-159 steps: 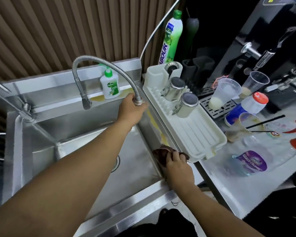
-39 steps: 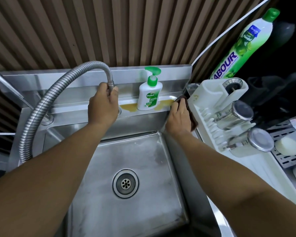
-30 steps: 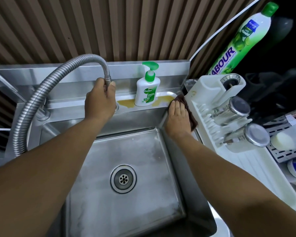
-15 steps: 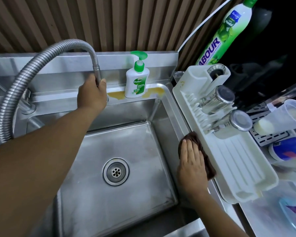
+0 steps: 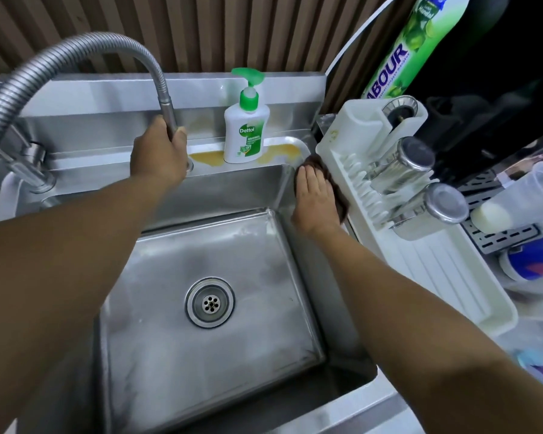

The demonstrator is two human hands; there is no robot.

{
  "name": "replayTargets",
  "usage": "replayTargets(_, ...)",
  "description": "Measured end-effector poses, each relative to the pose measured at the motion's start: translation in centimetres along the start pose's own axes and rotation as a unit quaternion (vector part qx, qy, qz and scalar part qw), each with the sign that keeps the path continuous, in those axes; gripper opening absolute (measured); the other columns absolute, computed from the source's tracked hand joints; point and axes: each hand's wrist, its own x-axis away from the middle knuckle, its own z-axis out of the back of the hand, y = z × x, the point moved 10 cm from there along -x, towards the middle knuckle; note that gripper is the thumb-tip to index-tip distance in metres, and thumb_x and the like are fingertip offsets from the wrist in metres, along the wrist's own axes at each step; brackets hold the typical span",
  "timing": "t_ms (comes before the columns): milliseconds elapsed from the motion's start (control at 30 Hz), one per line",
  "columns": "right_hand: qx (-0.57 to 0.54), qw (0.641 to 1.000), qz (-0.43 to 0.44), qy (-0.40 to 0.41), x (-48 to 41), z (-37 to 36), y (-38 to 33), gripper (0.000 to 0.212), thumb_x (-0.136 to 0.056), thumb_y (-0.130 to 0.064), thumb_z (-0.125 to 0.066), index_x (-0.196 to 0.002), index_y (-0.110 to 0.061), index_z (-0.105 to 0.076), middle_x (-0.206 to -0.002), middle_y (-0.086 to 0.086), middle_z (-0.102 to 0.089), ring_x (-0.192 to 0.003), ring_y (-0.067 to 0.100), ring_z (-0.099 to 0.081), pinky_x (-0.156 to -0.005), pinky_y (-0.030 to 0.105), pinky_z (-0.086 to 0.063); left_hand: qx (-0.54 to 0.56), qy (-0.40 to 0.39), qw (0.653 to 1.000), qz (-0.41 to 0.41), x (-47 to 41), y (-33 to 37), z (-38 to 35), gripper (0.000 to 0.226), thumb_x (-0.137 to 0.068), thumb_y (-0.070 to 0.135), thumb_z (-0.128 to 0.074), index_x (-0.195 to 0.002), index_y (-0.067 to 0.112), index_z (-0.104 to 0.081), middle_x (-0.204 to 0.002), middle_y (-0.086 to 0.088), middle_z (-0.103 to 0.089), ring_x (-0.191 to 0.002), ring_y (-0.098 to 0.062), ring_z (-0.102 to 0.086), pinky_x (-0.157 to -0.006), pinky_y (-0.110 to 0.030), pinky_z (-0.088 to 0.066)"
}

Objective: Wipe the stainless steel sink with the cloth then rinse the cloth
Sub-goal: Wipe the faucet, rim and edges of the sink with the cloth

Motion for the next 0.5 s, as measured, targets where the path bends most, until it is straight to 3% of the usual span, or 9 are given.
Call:
replayTargets(133,-0.037,0.999,0.036,0.013,5.3,-0.4,0.8,0.078,-0.092,-0.012,-0.051,-0.161,-0.002,-0.015,-0.168,0.015,-0.016,-0.154,0.034,-0.016,-0.125,0.045,-0.013,-0.004,0.001,1.000,0.000,-0.2,-0.2,0.1,0.031,-0.106,0.036,-0.044,-0.113,0.007,-0.054,-0.096,-0.009,-0.055,-0.081,-0.029,-0.048,-0.072,-0.035,-0.034)
replayTargets(300,-0.031,0.998,0.032,0.049,13.7,-2.1,2.9,0.089,-0.069,-0.005,-0.069,-0.152,0.003,-0.038,-0.154,0.022,-0.044,-0.138,0.041,-0.046,-0.112,0.056,-0.039,-0.018,-0.005,1.000,-0.011,-0.1,-0.1,0.0,0.033,-0.105,0.036,-0.044,-0.113,0.006,-0.054,-0.099,-0.011,-0.055,-0.083,-0.030,-0.045,-0.074,-0.036,-0.034)
replayTargets(500,0.007,0.996,0.019,0.088,22.1,-3.1,4.8,0.091,-0.067,-0.009,-0.058,-0.154,-0.001,-0.032,-0.156,0.020,-0.042,-0.142,0.036,-0.033,-0.116,0.048,-0.021,-0.022,-0.006,1.000,-0.014,-0.7,-0.5,0.1,0.034,-0.104,0.038,-0.044,-0.113,0.007,-0.055,-0.114,-0.022,-0.063,-0.099,-0.042,-0.057,-0.081,-0.044,-0.043)
